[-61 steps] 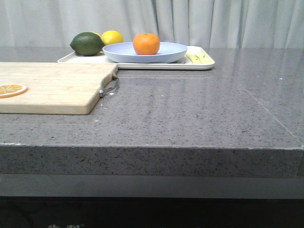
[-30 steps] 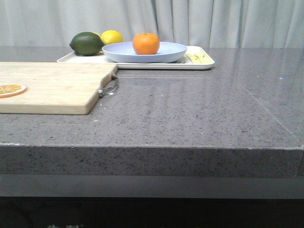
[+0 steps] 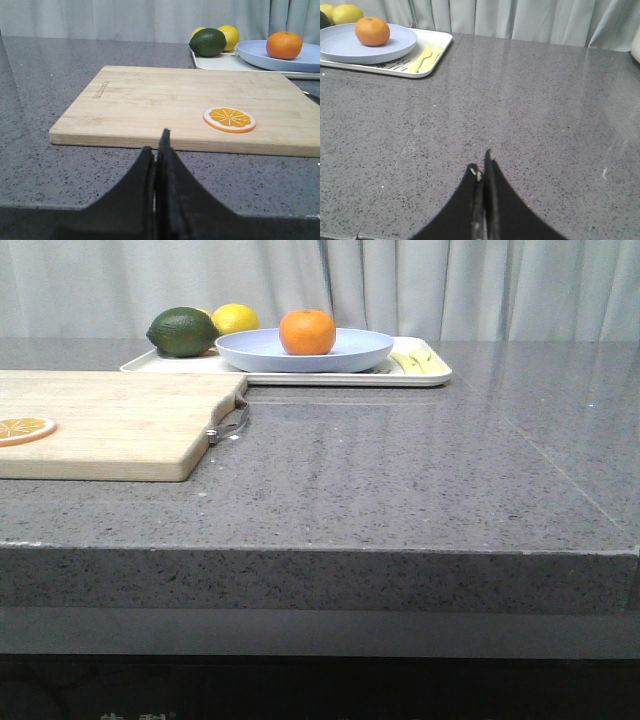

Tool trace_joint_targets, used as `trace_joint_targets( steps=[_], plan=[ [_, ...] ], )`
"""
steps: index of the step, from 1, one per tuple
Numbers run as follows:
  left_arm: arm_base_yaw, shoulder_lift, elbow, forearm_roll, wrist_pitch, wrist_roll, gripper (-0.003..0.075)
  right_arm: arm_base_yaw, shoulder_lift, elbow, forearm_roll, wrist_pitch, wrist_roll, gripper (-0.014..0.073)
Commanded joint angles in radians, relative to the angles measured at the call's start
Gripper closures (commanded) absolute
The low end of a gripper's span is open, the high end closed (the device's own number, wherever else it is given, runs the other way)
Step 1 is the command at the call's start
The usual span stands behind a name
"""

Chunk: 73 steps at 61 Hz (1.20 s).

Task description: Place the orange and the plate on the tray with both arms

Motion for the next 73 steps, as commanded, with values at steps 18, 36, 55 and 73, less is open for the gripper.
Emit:
trace_joint_targets(
  steps=[18,36,55,73],
  plan=[
    [0.001,-0.02,0.007,-0.01,-0.089,-0.004,0.0738,-0.003,0.013,-0.024,-0.002,-0.084,-0.009,0.0706],
    [0.001,-0.02,0.007,-0.01,-0.089,-0.004,0.0738,-0.003,0.013,-0.013,-0.004,-0.093,-0.009,0.0706],
    [0.001,-0.02,0.007,-0.01,-0.089,-0.004,0.0738,0.107,-0.059,0.189,-0.042,-0.363,-0.011,0.0706],
    [0.001,-0.02,0.007,-0.01,-0.089,-0.004,0.0738,0.094,-0.177,0.374,0.027,-0.427,-0.011,0.0706]
  ],
)
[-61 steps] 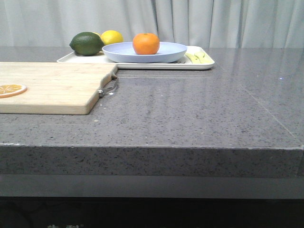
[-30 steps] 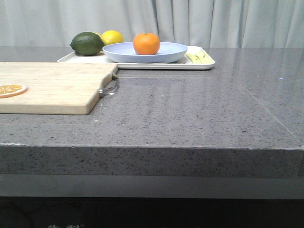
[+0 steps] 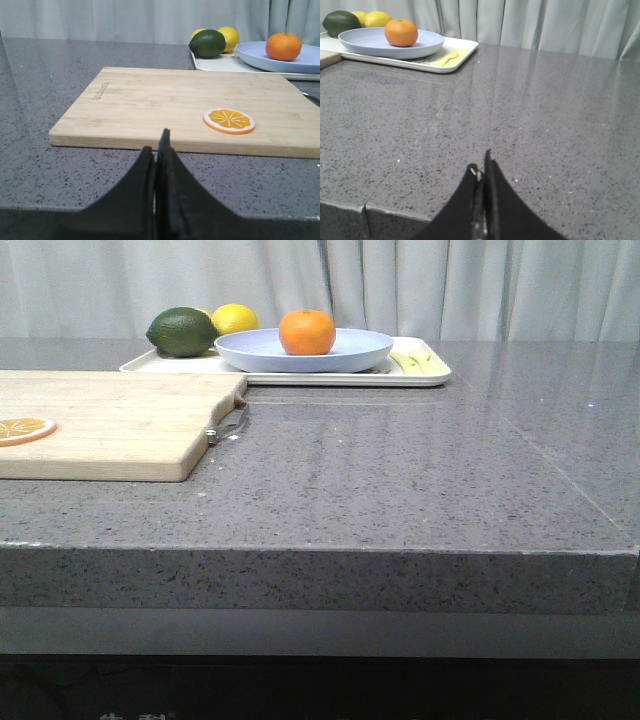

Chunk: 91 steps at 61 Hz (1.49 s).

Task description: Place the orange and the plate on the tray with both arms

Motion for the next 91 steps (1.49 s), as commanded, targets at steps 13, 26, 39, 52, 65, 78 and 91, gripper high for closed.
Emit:
trace_joint_targets(
  steps=[13,26,39,52,65,78,91],
  plan=[
    [0.001,-0.02,0.007,-0.01,-0.086,-0.004,0.0738,-0.005,-0.054,0.003,0.014,-0.053,-0.009,0.0706],
    [0.001,-0.02,0.007,-0.01,-0.086,-0.004,0.0738,-0.005,-0.054,0.003,0.014,-0.051,-0.009,0.0706],
    [0.001,-0.02,0.007,-0.01,-0.086,-0.004,0.0738,-0.005,-0.054,0.003,0.014,-0.051,-0.009,0.0706],
    [0.001,-0.02,0.007,-0.01,-0.086,-0.004,0.0738,-0.005,-0.054,0.003,0.014,-0.051,-0.009,0.0706],
    [0.001,-0.02,0.007,-0.01,-0.086,-0.004,0.0738,-0.005,-0.054,0.003,0.014,-0.051,-0.009,0.0706],
    [0.001,-0.02,0.007,-0.01,-0.086,-0.004,0.0738,-0.005,-0.054,0.003,0.014,-0.051,-0.009,0.0706],
    [0.001,-0.02,0.007,-0.01,-0.086,-0.004,0.0738,-0.005,-0.054,0.003,0.014,-0.051,-0.009,0.0706]
  ],
)
